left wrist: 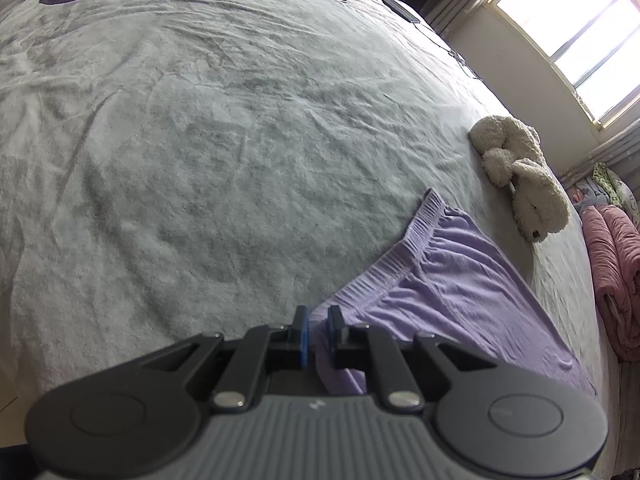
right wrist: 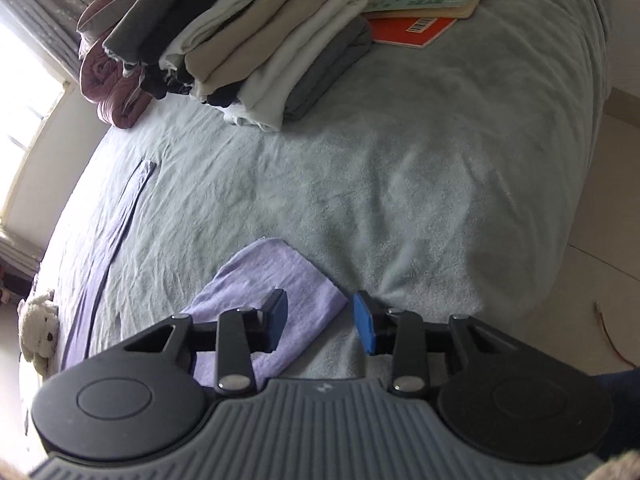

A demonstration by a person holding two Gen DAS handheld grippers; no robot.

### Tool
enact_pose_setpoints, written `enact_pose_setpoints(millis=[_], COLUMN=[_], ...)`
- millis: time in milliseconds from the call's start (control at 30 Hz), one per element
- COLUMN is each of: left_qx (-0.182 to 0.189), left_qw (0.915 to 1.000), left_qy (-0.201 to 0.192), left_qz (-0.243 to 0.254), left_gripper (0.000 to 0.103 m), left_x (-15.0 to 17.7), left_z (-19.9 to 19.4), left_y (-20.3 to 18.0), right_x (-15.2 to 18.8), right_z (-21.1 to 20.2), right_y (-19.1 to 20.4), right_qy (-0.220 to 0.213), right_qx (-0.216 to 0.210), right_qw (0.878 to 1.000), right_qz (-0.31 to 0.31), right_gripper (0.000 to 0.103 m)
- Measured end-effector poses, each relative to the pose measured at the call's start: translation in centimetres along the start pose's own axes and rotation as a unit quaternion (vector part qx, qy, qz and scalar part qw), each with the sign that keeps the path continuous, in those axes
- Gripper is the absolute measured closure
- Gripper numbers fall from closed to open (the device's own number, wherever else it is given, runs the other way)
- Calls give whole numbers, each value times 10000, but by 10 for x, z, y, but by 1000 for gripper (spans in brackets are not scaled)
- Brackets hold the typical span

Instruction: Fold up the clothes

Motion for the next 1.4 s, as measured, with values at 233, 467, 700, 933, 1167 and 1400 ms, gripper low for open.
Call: enact_pose_setpoints(millis=[233,467,700,933,1167,1400], left_qx=[-13,-20,-62,-62,-70,-44], left_qw=[10000,10000,9999,9999,9999,9999], left_qy=[2,-19,-19,-20,-42,-143], left_qz=[14,26,83,94,85,-26], left_gripper=[94,93,93,93,93,95], left_x=[1,1,2,3,2,0], left_z=[1,2,4,5,3,-4], left_y=[-2,-2,-6,-6,-6,-3], right_x=[1,3,1,1,1,-3], right_z=[0,1,8,11,10,-7], right_y=[-15,-28,-32,-35,-34,-19], right_qy=[25,24,28,22,-50,-501], right_qx=[-412,-788,-798,-759,-829,-999], right_qw=[9975,9907,9901,9906,9907,9906], right_qz=[581,1106,1150,1136,1078,786], right_gripper=[63,69,80,96,101,101])
Point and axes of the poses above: each gripper's, at about its wrist camera, not at the fingertips, and z roughly the way its jaws point, y to its left, x to its underside, the point moved 2 cm from there along z, roughly the way its jaws point, and after that the axes turned 10 degrees about y, right-handed, at the moved point
